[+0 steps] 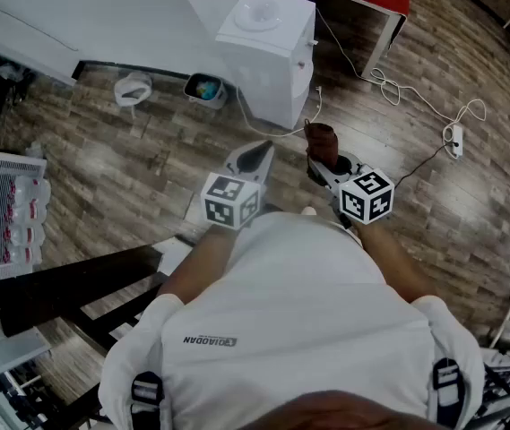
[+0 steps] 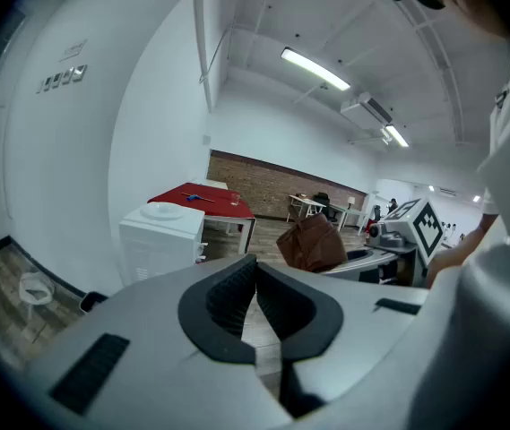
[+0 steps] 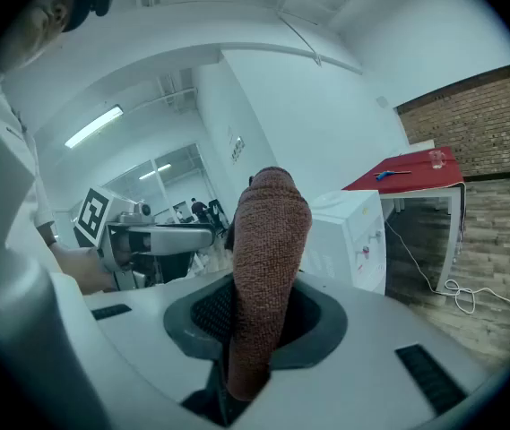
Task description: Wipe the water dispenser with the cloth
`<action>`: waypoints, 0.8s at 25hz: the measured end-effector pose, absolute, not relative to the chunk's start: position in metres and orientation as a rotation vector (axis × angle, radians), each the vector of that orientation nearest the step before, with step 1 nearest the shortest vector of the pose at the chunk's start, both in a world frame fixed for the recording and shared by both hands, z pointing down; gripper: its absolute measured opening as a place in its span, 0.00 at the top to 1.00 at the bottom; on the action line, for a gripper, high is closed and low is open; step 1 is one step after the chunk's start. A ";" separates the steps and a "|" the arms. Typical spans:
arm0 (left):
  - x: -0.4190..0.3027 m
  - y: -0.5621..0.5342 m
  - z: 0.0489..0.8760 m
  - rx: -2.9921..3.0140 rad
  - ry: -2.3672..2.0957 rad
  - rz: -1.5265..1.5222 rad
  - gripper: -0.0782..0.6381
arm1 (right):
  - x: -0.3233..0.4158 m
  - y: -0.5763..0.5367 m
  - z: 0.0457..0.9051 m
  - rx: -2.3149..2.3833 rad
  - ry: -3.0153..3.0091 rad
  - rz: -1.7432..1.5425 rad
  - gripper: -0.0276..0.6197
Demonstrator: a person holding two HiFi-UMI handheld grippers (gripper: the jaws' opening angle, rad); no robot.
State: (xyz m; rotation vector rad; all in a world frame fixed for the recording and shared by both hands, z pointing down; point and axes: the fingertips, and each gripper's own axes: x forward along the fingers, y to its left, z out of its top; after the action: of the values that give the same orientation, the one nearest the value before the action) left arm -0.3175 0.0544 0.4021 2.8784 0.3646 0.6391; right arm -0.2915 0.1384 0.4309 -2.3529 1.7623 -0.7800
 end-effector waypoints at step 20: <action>-0.298 0.055 0.411 2.880 0.357 0.702 0.89 | -0.273 0.139 0.434 -2.271 1.715 -0.792 0.85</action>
State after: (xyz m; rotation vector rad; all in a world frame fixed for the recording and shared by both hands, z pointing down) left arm -0.2983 0.0552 0.4113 2.8800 0.3573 0.7023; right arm -0.2730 0.1389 0.4345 -2.2709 1.7146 -0.7924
